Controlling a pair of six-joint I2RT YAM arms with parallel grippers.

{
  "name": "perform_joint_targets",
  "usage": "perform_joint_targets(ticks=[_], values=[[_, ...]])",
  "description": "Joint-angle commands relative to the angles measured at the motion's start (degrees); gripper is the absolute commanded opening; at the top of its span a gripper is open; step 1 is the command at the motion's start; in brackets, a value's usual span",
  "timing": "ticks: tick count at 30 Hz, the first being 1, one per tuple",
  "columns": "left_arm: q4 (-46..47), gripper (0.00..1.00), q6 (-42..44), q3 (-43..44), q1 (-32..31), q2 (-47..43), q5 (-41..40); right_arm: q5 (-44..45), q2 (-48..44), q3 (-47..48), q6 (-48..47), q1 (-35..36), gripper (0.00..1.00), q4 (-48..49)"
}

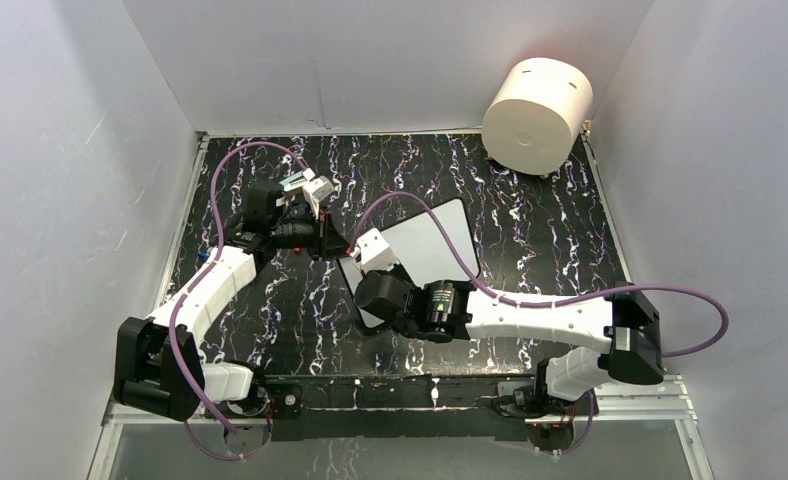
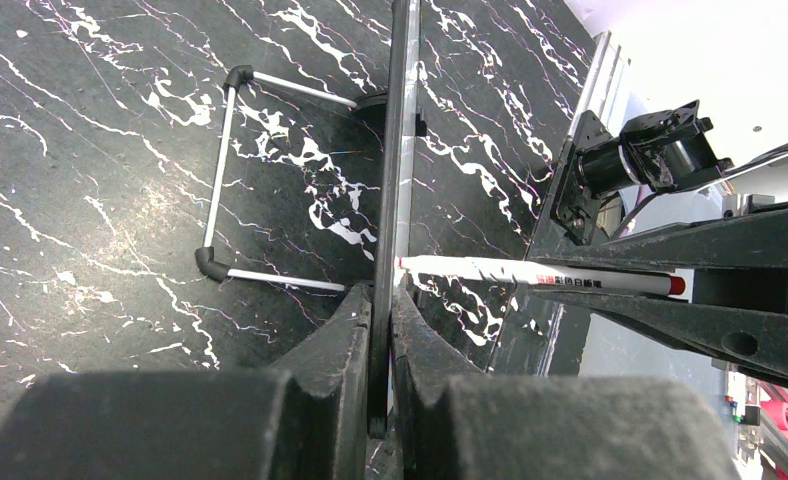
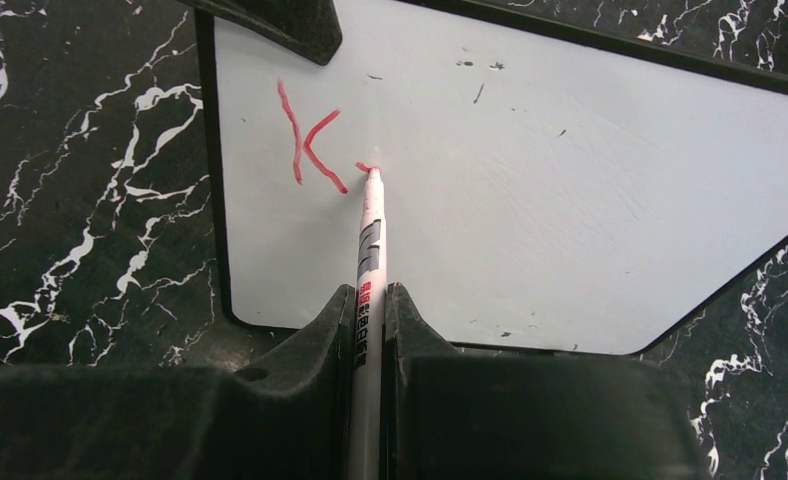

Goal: Write a sentence on the whiteboard

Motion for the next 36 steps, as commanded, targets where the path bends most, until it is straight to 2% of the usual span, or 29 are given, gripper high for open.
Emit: perform_joint_targets(ticks=[1, 18, 36], values=[[-4.6, 0.00, 1.4, 0.0, -0.7, 1.2, -4.6, 3.7, 0.0, 0.3, 1.7, -0.4, 0.00, -0.8], [-4.6, 0.00, 1.4, -0.1, -0.7, 1.3, -4.2, 5.4, -0.4, 0.1, 0.6, -0.5, 0.00, 2.4], [-4.7, 0.00, 1.3, -0.1, -0.7, 1.1, -4.2, 0.9, -0.6, -0.3, -2.0, -0.4, 0.00, 5.3]])
